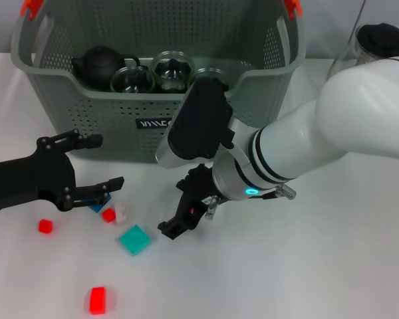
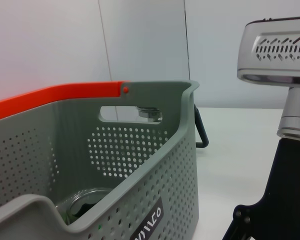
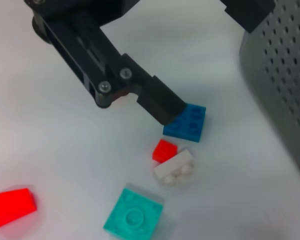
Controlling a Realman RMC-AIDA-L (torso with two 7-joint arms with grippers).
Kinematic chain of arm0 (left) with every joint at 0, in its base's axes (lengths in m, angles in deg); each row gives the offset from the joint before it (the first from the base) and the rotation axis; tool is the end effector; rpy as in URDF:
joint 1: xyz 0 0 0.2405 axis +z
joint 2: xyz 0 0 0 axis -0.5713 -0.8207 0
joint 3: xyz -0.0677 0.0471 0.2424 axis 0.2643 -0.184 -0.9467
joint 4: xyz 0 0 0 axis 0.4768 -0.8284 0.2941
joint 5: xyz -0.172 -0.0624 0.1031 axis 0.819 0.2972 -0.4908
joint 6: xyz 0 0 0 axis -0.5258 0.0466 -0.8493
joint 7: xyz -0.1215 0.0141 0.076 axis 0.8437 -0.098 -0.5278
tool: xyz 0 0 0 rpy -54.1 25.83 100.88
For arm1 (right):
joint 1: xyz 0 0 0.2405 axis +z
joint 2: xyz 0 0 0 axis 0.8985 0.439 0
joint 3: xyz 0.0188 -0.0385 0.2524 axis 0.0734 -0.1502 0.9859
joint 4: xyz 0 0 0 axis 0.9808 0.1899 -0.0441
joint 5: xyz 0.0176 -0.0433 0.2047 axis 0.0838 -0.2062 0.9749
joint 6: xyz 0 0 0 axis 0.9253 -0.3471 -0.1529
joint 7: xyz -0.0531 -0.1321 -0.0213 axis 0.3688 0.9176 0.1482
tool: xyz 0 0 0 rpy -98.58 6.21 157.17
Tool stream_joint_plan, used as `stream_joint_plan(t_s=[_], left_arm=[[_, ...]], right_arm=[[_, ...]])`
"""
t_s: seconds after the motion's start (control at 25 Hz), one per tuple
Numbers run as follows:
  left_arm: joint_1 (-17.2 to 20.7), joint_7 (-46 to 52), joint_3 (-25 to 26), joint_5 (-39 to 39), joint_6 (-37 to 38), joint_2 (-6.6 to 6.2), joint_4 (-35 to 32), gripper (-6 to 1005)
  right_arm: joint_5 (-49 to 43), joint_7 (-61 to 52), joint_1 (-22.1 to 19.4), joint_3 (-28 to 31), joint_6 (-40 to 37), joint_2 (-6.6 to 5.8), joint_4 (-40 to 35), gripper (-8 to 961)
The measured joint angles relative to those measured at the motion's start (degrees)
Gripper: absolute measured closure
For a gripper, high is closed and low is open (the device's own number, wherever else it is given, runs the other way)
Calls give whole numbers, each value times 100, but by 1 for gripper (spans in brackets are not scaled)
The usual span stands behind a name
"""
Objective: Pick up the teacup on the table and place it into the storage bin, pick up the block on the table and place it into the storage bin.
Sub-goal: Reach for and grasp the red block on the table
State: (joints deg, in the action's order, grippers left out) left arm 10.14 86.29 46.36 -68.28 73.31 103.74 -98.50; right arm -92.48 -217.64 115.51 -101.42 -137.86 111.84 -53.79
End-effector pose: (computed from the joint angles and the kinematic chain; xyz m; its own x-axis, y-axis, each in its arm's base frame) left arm -0.3068 0.2936 0.0346 0.9054 0.0635 0.4198 0.2646 -0.8577 -0.4409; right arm 0.1033 0.3477 -0.1623 0.9479 -0.2634 0.1790 -0.2173 -0.9459 -0.2408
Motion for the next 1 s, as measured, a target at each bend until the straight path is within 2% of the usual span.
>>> stream_joint_plan(t_s=[1.0], left_arm=[[-70,-77,-7,-3,-13,-18,158,153]], right_arm=[[0,6,-28,-116,84,18,199,28]])
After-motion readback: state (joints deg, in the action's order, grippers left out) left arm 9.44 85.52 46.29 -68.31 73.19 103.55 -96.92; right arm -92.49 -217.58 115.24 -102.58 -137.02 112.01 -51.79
